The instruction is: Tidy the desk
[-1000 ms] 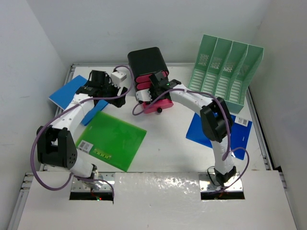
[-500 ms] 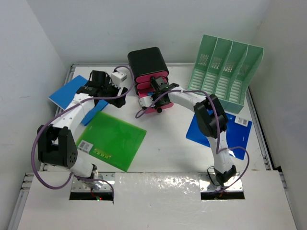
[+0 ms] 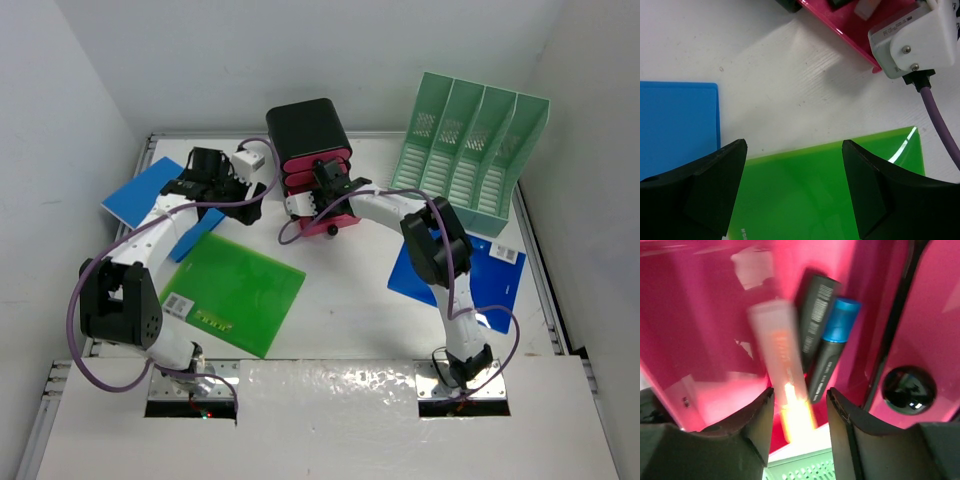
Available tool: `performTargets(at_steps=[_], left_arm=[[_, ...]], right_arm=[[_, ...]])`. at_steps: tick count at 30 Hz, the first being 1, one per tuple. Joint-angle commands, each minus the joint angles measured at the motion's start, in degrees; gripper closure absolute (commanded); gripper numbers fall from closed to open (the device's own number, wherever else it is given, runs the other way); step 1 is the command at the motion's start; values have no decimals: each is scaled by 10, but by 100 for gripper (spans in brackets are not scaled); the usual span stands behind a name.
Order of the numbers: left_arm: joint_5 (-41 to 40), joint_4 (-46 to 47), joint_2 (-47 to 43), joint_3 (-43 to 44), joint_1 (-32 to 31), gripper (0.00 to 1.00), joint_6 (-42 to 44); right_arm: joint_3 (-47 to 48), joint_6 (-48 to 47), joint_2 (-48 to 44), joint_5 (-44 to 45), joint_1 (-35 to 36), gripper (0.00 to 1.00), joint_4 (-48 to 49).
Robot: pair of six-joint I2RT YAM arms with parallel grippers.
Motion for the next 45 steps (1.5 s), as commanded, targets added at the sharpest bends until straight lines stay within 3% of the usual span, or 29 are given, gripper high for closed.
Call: performTargets(at_steps=[1, 3, 8, 10, 16, 20, 24, 26, 29, 31, 34, 41, 45], left_arm=[[0, 20, -1, 1, 6, 25, 1], [3, 17, 2, 2, 6, 25, 1], [4, 13, 8, 5, 5, 25, 1], [5, 13, 8, 5, 6, 25, 1], [7, 12, 9, 6, 6, 25, 2], [9, 10, 8, 7, 6, 25, 1], [12, 9, 6, 6, 6, 25, 2], [12, 9, 5, 6, 6, 25, 2], [13, 10, 7, 6, 6, 25, 2], [14, 10, 9, 5, 6, 25, 2], [14, 9, 11, 6, 6, 25, 3], [12, 9, 13, 6, 6, 25, 2], [10, 8, 12, 6, 6, 25, 3]], right_arm=[[-9, 11, -27, 2, -2, 54, 45], [-25, 19, -45, 2, -2, 49, 70], [-60, 83, -92, -13, -2, 47, 143], [-73, 156, -126, -16, -1, 41, 175], [-166, 311, -219, -88, -1, 36, 266], [-207, 405, -247, -72, -2, 36, 296], [-203, 639, -255, 0, -1, 38, 253], [-223, 737, -262, 30, 0, 45, 229], [-317, 841, -281, 78, 20, 48, 296], [-381, 880, -286, 124, 35, 46, 360], [-416, 908, -278, 122, 40, 41, 398], [-379, 926, -190, 106, 41, 40, 397], [-358, 918, -161, 167, 40, 48, 403]])
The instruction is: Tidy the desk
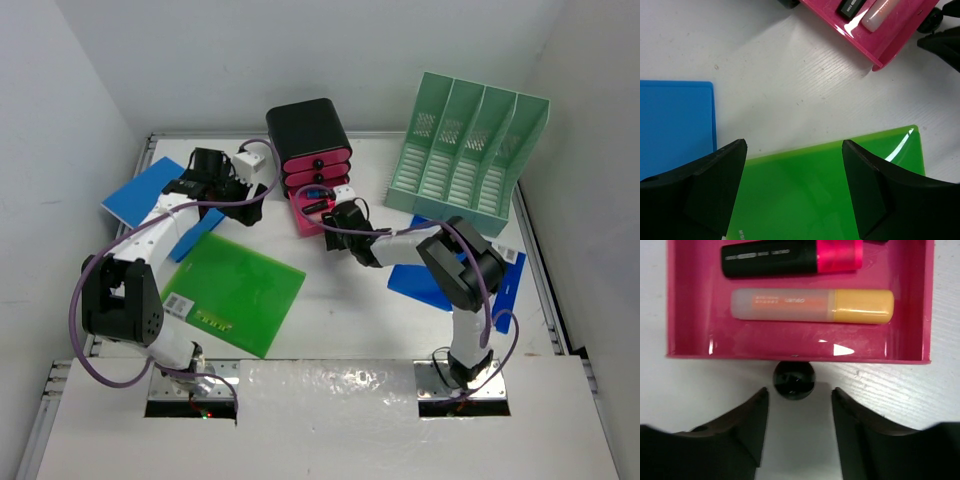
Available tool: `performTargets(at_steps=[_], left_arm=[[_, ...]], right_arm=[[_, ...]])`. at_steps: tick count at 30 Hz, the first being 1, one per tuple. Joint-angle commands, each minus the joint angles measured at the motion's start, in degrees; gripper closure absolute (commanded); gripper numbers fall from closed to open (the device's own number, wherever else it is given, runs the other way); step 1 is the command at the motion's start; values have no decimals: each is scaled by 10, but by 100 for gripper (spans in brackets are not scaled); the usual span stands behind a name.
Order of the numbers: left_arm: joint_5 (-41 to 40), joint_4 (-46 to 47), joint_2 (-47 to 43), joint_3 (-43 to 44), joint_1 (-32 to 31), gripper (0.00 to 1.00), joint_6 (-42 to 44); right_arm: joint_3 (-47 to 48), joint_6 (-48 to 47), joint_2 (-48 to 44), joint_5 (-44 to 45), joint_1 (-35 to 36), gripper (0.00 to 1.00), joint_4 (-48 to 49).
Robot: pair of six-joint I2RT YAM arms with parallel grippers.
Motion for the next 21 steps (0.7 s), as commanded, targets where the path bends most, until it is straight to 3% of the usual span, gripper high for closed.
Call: performTargets(at_steps=[1, 3, 7, 16, 19, 21], left_arm=[[8, 8, 2, 6, 6, 25, 4], [9, 8, 3, 6, 6, 25, 4], [9, 8, 5, 7, 6, 25, 4], [9, 5, 5, 9, 6, 25, 6], [4, 3, 5, 9, 6, 25, 8], [0, 2, 4, 7, 6, 25, 10]], right_arm=[[29, 7, 13, 59, -3, 52, 50], [30, -18, 19, 59, -5, 64, 89], [64, -50, 29, 50, -5, 77, 116], [142, -59, 101, 36, -28, 79, 184], [191, -35, 138, 9, -47, 81, 161], [176, -34, 131, 9, -51, 82, 178]])
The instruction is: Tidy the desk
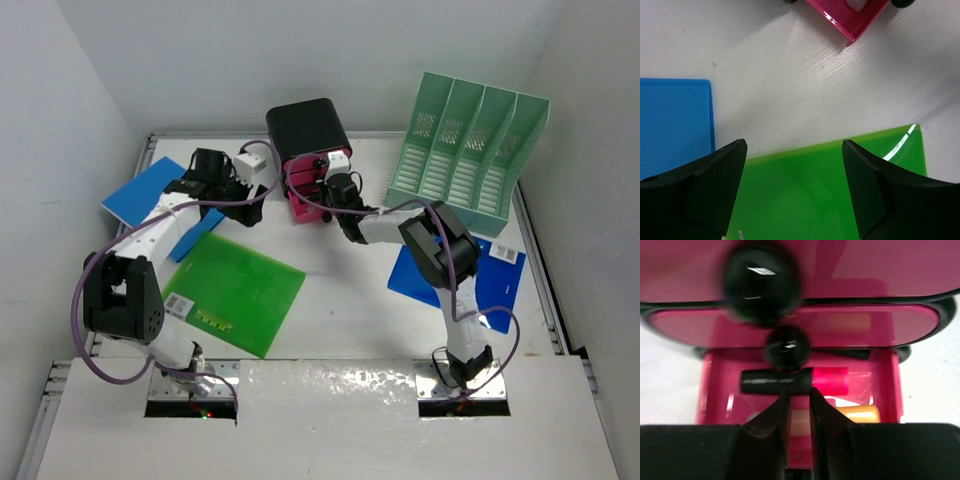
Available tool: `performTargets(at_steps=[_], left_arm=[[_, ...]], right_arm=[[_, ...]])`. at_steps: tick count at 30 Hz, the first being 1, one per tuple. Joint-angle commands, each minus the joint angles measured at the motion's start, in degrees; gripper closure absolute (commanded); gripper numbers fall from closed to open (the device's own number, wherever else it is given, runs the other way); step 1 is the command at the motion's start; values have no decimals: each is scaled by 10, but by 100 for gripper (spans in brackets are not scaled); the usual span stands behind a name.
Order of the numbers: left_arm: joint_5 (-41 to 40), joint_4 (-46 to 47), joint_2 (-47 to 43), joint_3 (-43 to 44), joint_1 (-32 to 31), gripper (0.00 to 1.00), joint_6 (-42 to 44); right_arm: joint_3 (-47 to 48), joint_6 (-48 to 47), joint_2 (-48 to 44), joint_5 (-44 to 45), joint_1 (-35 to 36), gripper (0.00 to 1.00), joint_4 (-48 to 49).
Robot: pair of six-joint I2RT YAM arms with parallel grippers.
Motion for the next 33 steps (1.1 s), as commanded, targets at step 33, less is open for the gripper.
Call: performTargets(at_steps=[33], left_arm=[[6, -1, 3, 12, 6, 25, 9]], right_arm=[[-26, 65, -10, 45, 34, 49, -102]])
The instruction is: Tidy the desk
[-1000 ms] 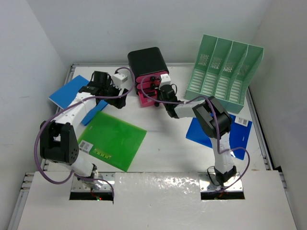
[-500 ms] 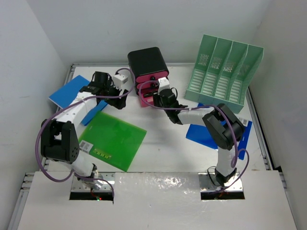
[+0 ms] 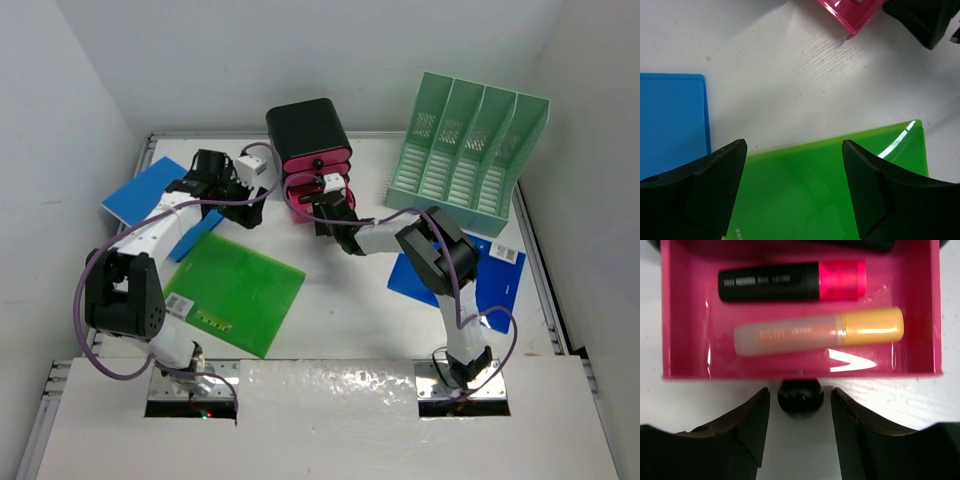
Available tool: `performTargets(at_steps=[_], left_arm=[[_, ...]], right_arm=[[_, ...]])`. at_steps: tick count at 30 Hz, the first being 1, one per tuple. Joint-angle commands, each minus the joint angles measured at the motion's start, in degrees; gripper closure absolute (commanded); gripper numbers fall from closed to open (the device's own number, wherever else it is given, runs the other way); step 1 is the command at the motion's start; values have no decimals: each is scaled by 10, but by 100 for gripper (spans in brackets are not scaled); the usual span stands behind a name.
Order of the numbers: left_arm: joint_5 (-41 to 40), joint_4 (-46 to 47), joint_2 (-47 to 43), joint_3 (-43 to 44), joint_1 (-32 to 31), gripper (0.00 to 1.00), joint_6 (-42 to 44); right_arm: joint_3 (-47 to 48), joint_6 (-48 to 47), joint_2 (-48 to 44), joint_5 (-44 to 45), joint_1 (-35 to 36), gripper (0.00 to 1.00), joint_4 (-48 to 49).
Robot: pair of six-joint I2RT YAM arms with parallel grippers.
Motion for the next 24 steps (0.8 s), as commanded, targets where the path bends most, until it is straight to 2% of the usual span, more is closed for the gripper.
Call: performTargets(at_steps=[1, 7, 11, 14, 18, 24], left_arm=[[8, 8, -7, 11, 6, 25, 7], [9, 8, -4, 11, 6, 25, 7], [8, 8, -3, 11, 6, 25, 7], [7, 8, -3, 11, 6, 25, 8], [5, 9, 0, 12, 6, 25, 9], [1, 7, 1, 12, 6, 25, 11]], right_arm=[[37, 25, 19, 26, -2, 50, 29], [60, -9, 38, 77, -4, 55, 103], [109, -36, 66, 70, -8, 56, 137], [138, -39, 89, 79, -10, 57, 145], [148, -30, 122, 81, -19, 57, 229], [184, -35, 170, 108, -30, 60, 252]])
